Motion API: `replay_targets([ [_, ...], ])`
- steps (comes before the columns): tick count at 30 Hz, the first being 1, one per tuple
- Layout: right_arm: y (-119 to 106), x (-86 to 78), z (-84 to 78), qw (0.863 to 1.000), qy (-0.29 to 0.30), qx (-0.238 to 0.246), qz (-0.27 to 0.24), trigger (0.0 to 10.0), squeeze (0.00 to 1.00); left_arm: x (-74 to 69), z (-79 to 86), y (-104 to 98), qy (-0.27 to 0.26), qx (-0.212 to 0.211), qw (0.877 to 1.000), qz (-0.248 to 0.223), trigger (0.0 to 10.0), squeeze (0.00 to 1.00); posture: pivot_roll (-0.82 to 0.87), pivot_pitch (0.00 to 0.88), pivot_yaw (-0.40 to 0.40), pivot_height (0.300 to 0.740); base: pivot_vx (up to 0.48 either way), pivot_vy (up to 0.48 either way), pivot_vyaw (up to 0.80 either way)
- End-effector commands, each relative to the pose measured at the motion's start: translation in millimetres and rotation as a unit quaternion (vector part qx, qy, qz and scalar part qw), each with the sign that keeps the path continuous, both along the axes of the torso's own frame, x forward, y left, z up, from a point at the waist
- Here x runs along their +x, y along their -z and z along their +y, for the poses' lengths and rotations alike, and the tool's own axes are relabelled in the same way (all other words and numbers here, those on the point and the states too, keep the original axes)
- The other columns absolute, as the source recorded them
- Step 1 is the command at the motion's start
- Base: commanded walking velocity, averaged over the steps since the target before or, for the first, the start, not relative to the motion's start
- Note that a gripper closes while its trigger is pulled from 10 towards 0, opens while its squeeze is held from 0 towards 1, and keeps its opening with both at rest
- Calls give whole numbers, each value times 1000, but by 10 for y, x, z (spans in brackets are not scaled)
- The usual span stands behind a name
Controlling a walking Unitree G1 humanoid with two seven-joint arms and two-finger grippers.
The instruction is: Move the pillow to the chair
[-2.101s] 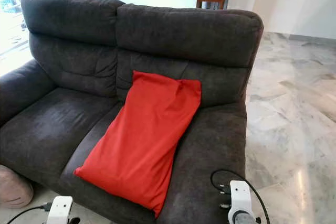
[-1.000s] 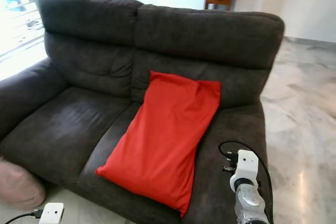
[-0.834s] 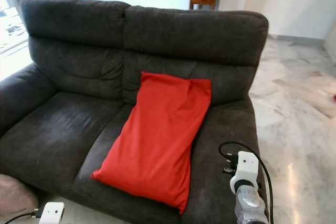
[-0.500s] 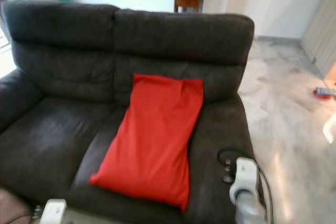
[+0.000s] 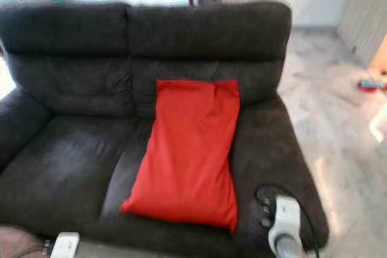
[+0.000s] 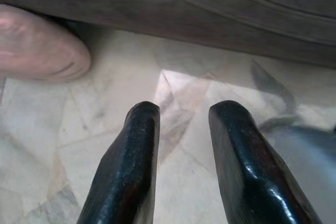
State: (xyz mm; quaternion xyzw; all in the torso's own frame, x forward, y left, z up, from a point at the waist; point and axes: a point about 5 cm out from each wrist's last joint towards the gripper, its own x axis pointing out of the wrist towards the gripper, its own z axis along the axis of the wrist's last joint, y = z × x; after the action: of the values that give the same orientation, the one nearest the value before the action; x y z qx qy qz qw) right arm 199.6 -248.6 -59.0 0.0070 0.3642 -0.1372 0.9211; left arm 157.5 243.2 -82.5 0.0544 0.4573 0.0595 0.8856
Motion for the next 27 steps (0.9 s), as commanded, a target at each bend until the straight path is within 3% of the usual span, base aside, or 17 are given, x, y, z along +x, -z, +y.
replay_targets([
  [1, -16, 71, 78, 1000, -10, 7, -6, 10000, 0, -70, 62, 16, -7, 5, 1000, 16, 10000, 0, -11, 0, 41, 740, 0, 364, 0],
  [13, 57, -15, 126, 999, -17, 17, 22, 10000, 0, -50, 74, 6, -6, 6, 1000, 16, 10000, 0, -3, 0, 50, 740, 0, 364, 0],
  [27, 90, -171, -63, 999, -4, 21, 49, 10000, 0, -12, 75, -9, -11, 7, 1000, 11, 10000, 0, 24, 0, 28, 740, 0, 363, 0],
])
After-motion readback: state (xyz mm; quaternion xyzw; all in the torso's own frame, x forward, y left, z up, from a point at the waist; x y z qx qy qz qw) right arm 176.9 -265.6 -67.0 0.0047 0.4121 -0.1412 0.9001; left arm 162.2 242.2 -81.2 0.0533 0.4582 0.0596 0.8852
